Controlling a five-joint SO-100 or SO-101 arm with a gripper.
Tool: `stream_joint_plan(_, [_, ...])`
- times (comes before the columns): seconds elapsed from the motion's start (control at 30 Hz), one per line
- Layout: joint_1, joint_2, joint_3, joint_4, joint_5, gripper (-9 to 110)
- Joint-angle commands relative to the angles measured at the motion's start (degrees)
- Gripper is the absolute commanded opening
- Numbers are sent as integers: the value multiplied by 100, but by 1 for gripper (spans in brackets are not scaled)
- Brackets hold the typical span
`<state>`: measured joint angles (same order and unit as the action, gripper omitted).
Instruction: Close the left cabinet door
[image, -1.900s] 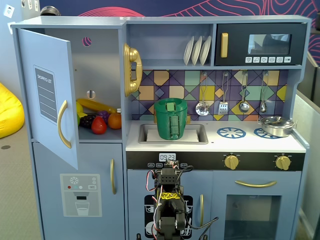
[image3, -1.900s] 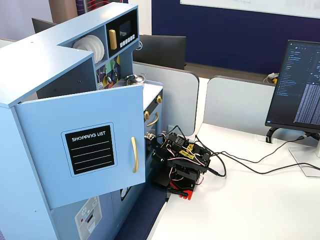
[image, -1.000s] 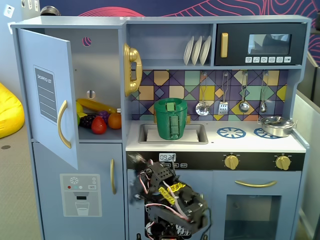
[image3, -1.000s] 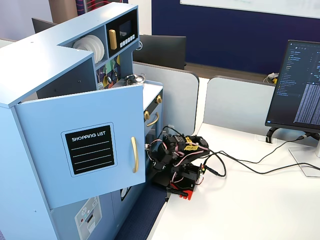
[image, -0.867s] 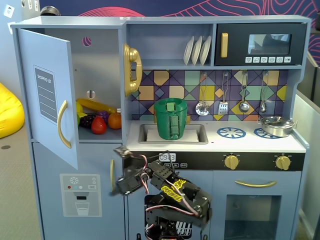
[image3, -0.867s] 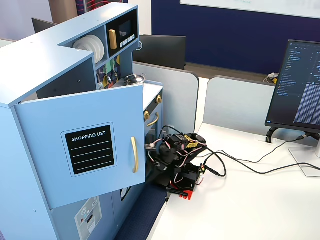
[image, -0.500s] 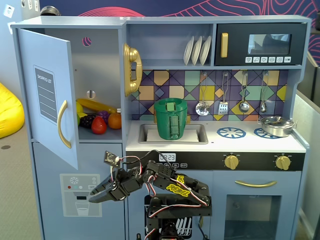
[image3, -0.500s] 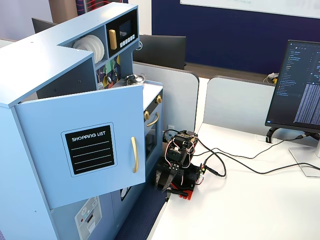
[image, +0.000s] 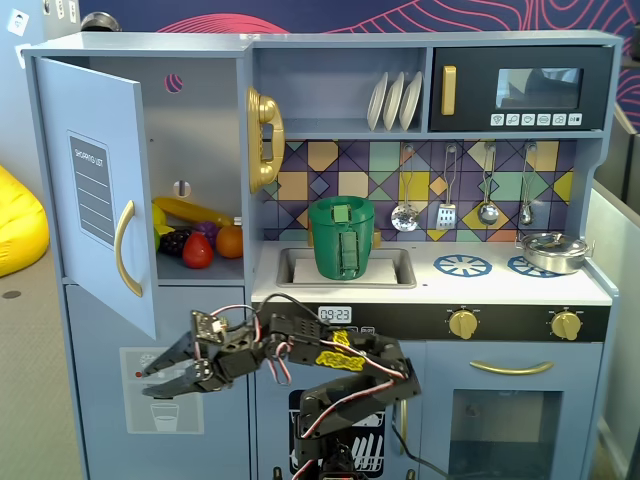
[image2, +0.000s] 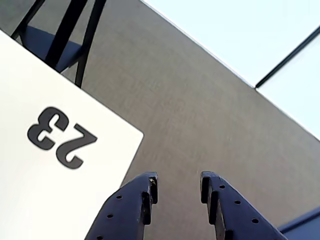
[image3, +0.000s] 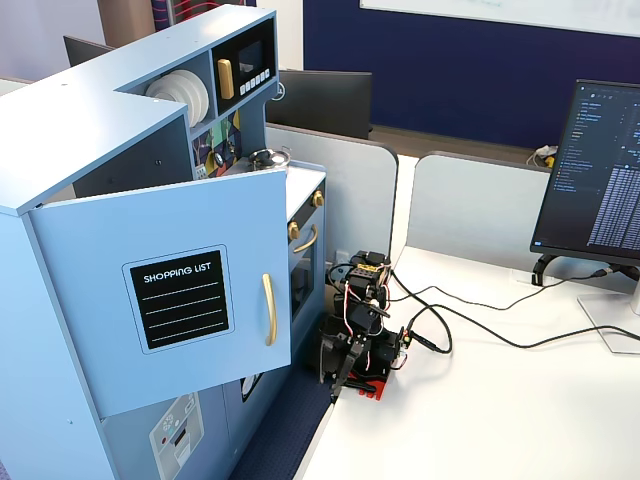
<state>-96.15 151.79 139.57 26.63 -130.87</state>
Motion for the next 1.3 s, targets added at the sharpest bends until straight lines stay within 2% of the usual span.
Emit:
stream_joint_plan(0.0, [-123, -861, -967, -466, -202, 0])
stream_joint_plan(0.23, [-70, -2364, -2364, -914, -545, 0])
stream_joint_plan(0.57, [167, -3410, -3401, -1257, -1099, 0])
stream_joint_plan(1.27, [2188, -2610, -2769, -1397, -1187, 0])
